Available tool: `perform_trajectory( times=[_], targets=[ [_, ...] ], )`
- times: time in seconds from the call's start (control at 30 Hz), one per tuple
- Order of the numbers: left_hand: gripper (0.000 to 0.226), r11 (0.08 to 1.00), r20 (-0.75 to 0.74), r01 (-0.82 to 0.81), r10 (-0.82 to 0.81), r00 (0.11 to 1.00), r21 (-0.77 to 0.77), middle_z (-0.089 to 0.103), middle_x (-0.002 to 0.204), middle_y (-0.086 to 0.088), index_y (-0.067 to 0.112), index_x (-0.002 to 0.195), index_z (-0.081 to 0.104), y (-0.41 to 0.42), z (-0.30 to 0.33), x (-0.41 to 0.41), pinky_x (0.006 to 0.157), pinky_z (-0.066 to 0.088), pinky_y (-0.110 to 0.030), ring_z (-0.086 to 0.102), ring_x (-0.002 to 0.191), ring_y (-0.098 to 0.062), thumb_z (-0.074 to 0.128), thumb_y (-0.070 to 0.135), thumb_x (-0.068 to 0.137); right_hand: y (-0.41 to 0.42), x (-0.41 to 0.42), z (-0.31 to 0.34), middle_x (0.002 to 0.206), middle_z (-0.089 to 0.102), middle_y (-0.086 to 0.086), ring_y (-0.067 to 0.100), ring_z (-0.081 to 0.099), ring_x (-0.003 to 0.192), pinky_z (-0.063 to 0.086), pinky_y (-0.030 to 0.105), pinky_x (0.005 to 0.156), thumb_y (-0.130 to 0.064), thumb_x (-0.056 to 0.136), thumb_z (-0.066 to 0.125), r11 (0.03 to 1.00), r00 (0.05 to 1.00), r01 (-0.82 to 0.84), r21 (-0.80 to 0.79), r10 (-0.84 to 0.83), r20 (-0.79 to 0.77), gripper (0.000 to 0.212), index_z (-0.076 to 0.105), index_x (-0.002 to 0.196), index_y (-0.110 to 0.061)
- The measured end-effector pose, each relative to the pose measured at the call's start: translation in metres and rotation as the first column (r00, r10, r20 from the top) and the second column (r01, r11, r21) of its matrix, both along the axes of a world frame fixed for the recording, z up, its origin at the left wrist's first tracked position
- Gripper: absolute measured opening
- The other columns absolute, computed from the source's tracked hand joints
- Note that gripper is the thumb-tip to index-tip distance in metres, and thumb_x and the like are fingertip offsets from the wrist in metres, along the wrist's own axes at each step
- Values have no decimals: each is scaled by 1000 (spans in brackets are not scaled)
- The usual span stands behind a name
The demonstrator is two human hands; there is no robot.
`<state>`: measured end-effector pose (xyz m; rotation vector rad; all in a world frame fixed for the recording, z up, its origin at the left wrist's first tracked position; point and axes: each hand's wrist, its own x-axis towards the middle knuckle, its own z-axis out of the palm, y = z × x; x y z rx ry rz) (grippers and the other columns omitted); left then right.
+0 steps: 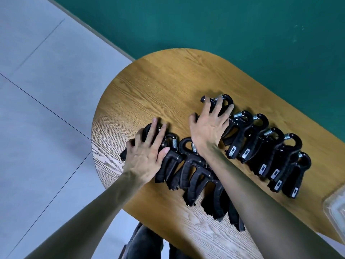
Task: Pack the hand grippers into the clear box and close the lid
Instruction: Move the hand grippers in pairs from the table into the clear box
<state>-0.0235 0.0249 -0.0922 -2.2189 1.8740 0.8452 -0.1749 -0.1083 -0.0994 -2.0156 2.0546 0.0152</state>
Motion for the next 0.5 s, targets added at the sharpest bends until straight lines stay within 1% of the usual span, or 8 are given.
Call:
perform_trajectory(
  times=[0.07, 0.13, 0.23, 0.33, 0.43, 0.5],
  targets=[
    [69, 1000, 27, 25, -25, 999, 0, -42, 160, 8, 39, 152, -33, -1, 1, 1, 108, 38, -60, 31, 141, -39, 5, 64, 100, -3, 1, 0, 162, 16, 16, 48, 8, 148, 33, 61, 105, -38, 85, 53, 999, 999, -34, 17, 34, -9, 71, 29, 149, -17],
    [69, 999, 46, 33, -33, 998, 8, -42, 160, 7, 38, 153, -33, -1, 2, 0, 105, 40, -57, 38, 133, -37, 5, 63, 101, -3, 0, -1, 163, 15, 16, 43, 10, 149, 31, 62, 108, -34, 83, 58, 996, 996, -90, 27, 90, -11, 75, 29, 149, -17],
    [68, 999, 58, -30, 28, 998, 31, -43, 159, 7, 39, 153, -31, -2, 4, -5, 105, 40, -55, 38, 128, -34, 5, 62, 101, 0, -4, -1, 164, 12, 17, 39, 8, 151, 32, 58, 110, -28, 82, 60, 986, 986, -163, 29, 163, 32, 76, 28, 151, -16],
    [68, 992, 52, -126, 125, 991, 25, -38, 162, 6, 39, 155, -28, -3, 5, -12, 103, 40, -54, 36, 125, -31, 7, 63, 102, 1, -5, -1, 165, 7, 16, 37, 5, 152, 33, 55, 111, -23, 83, 62, 974, 974, -219, 48, 216, 64, 81, 25, 154, -16],
    [69, 988, 42, -151, 150, 988, 22, -38, 162, 5, 40, 155, -29, -3, 4, -13, 104, 41, -56, 35, 127, -32, 8, 64, 102, 0, -5, -2, 166, 1, 16, 43, 4, 151, 34, 56, 111, -22, 87, 60, 976, 976, -210, 60, 205, 70, 81, 19, 156, -19],
    [70, 991, 55, -134, 132, 990, 20, -38, 162, 2, 38, 154, -30, -2, 2, -12, 102, 43, -54, 35, 127, -33, 9, 64, 102, 0, -3, -1, 166, -6, 16, 46, 9, 149, 34, 57, 111, -24, 90, 59, 979, 982, -186, 82, 182, 53, 82, 13, 158, -20]
  ],
)
